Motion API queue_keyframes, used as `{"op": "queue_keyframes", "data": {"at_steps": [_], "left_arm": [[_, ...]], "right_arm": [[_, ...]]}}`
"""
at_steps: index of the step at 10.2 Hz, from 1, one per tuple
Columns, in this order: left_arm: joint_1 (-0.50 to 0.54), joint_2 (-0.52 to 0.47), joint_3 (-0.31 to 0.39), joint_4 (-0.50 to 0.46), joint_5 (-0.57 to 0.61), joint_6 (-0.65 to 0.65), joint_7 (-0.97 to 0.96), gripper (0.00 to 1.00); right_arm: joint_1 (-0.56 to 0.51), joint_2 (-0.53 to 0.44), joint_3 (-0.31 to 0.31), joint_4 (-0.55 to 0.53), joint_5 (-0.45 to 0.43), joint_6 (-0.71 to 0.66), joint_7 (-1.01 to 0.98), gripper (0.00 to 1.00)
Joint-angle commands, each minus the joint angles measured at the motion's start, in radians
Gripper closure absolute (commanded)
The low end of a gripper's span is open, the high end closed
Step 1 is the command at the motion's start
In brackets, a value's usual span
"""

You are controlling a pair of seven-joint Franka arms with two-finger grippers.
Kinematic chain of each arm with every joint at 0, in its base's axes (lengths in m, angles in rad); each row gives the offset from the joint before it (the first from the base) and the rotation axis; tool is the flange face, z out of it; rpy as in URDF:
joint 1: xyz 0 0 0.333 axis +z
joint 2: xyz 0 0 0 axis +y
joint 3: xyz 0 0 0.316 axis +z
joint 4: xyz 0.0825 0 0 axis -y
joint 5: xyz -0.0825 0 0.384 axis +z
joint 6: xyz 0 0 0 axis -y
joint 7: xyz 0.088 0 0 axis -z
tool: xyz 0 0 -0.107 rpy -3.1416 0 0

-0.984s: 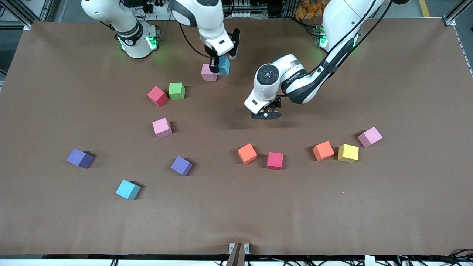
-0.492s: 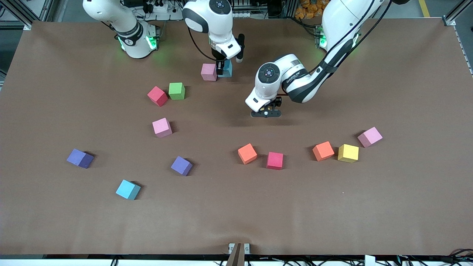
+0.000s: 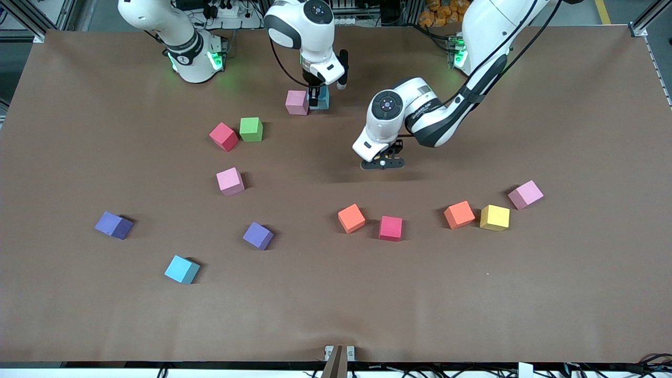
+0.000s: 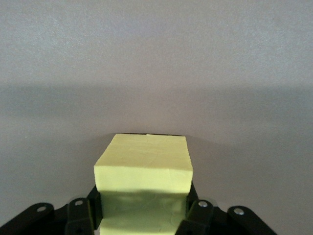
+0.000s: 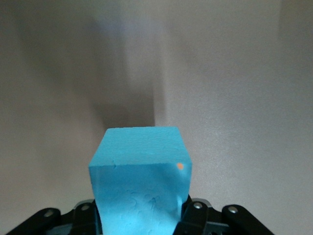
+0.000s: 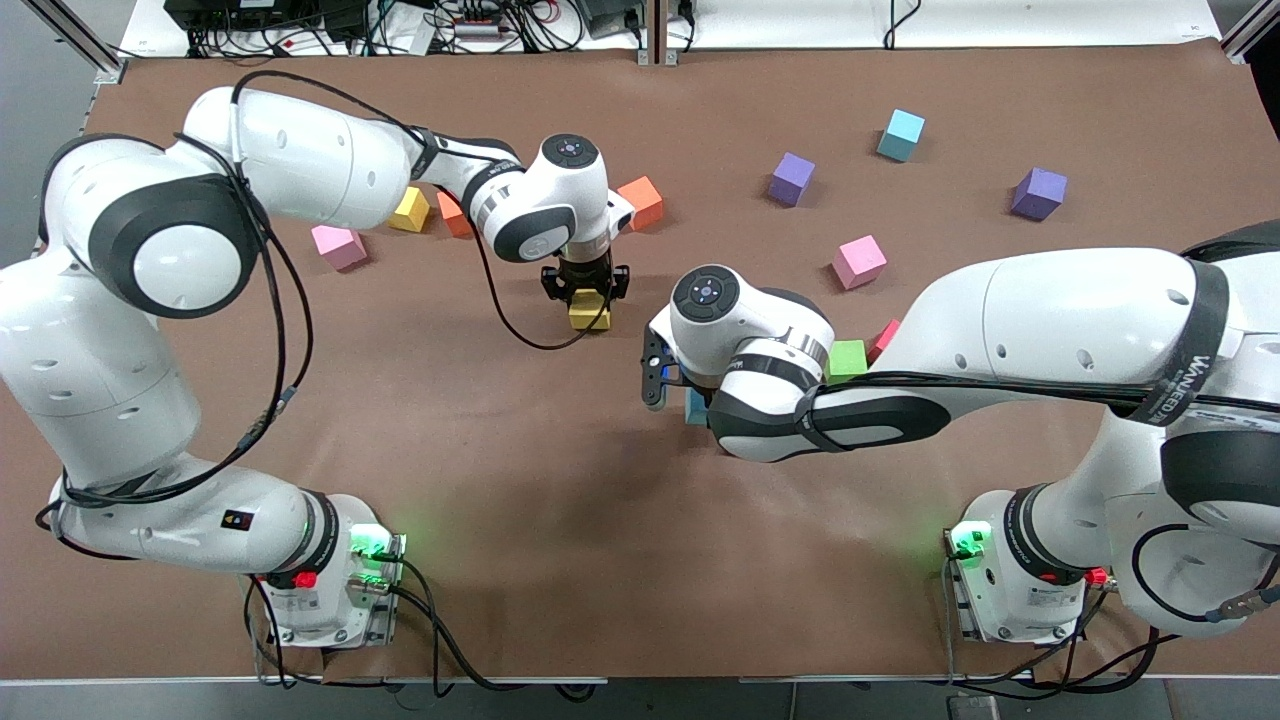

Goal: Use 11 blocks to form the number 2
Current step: 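Lower the cyan cube beside the pink cube while the left gripper lifts yellow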

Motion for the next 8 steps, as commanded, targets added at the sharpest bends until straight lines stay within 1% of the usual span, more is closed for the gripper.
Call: {"op": "queue_keyframes", "data": {"at_steps": [1,3,5,8], "left_arm": [[0.012,-0.053,-0.010,-0.031,0.027,-0.007,-0.035,1.00],[0.012,-0.054,-0.010,-0.030,0.026,-0.011,-0.046,1.00],[0.014,-0.062,-0.010,-0.031,0.026,-0.013,-0.054,1.00],[0.015,-0.080,-0.010,-0.031,0.018,-0.048,-0.081,1.00]], "right_arm": [[0.014,0.004,-0.004,-0.001,-0.011,0.006,0.028,0.64],[0.015,0.012,-0.004,-0.001,-0.012,0.011,0.046,0.64],[0.018,0.052,-0.004,-0.007,-0.014,0.038,0.046,0.63],[0.023,0.055,-0.004,-0.013,-0.014,0.051,0.048,0.63]]}}
